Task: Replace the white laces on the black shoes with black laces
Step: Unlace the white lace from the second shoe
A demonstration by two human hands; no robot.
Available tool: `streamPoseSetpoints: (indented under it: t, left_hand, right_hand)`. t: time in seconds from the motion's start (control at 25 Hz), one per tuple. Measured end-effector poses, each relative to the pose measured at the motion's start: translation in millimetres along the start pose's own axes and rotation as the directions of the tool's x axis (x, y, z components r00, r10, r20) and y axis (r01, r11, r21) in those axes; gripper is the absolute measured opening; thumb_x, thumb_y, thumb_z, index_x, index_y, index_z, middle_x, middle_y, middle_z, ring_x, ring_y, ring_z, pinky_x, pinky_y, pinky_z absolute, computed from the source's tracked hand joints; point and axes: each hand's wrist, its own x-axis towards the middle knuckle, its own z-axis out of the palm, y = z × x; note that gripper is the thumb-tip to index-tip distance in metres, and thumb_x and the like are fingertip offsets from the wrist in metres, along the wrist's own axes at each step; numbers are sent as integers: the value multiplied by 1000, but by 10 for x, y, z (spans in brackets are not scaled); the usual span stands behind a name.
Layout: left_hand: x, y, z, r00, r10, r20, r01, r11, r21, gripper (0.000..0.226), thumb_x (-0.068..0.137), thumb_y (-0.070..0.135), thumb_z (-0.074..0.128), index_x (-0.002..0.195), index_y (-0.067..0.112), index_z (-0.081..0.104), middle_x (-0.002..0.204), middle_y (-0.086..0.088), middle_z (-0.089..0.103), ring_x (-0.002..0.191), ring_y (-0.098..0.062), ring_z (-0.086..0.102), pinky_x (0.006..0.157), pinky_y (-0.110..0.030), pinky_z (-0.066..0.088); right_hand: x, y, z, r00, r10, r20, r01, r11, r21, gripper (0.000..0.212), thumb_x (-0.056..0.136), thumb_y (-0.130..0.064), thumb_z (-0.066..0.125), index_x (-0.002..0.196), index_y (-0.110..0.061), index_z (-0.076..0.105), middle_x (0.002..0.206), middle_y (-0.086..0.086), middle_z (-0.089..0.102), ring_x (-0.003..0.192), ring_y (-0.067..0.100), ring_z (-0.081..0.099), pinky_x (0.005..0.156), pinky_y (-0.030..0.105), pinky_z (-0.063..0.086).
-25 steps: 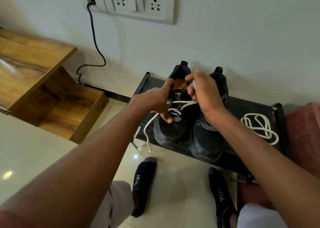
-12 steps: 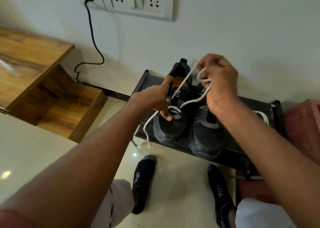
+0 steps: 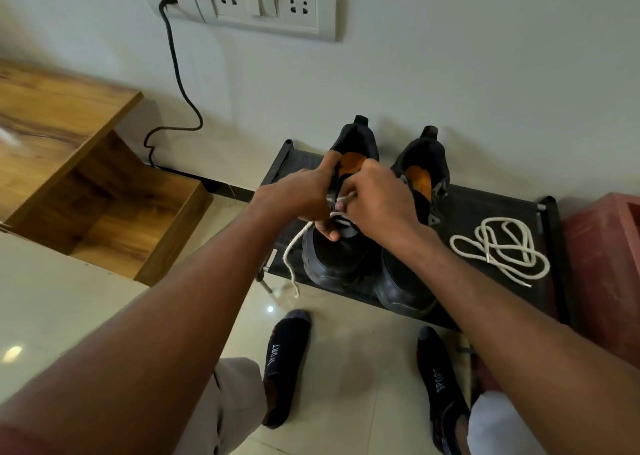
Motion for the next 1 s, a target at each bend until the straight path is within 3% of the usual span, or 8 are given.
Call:
streamPoseSetpoints:
  t: [0.16,0.24,0.4,0.52,0.68,0.8,0.92,1.0]
  left_hand:
    - [23,-28,11,1000,-8,2,8,1000,-8,137,53,36,103,145,48,2,128,-14,61,110,-40,61,95,-64,53]
    - [44,-21,8,1000,5,15,-5,1000,1,139,54,36,103,148,47,1,131,-15,60,112,-40,61,97,-64,52]
    - [53,38,-34,992,109,-61,-94,974,204,128,54,52,98,154,48,17,141,-9,45,132,-37,44,105,-61,46]
    - [-37,91,-79,978,192,-79,-157,932,326,81,72,56,87,144,41,54,124,-3,39,130,-31,34,108,-49,38]
    - [-64,85,-112,955,297,-21,-288,938,193,24,95,32,73,118,26,77,117,2,68,119,-18,52,99,-35,38]
    - [-57,115,-45,972,216,-89,-217,976,-5,23,101,28,67,117,17,78,107,-1,75,99,-16,64,85,-30,47]
    - [-20,172,53,984,130,-125,-142,985,-95,22,100,23,66,102,5,79,82,-6,68,70,-13,56,61,-24,43]
    - [-2,188,57,987,121,-108,-133,986,-105,18,97,16,67,101,4,79,90,-12,73,76,-19,62,64,-26,47]
  right_hand:
    - [161,18,-385,877,433,-210,-198,722,663,19,94,-17,68,87,-29,81,81,-10,74,81,15,73,72,30,56]
    - [180,134,-648,820,499,-280,-129,638,759,17,94,-20,69,81,-25,78,73,-8,74,76,12,72,72,31,57]
    - [-32,187,-694,954,231,-192,-98,844,528,35,100,-42,65,74,-22,77,55,-12,65,51,-1,59,61,21,47]
    - [-190,221,-630,990,-20,137,-9,979,203,59,99,-64,56,63,-21,75,45,-7,60,36,5,49,51,27,44]
    - [-341,318,-552,977,-83,195,89,996,-21,49,94,-66,62,70,-25,73,58,-2,66,52,11,61,55,32,52]
    - [-382,210,-479,988,-139,66,145,986,-87,29,91,-55,74,84,-27,71,77,-10,64,72,11,64,65,32,54]
    - [-399,128,-472,963,-79,259,99,993,-66,37,92,-54,73,74,-22,71,66,-3,67,63,15,66,68,38,60]
    - [-419,118,-484,939,-25,343,67,992,-110,41,95,-54,70,71,-20,73,61,-1,67,59,15,66,67,37,60]
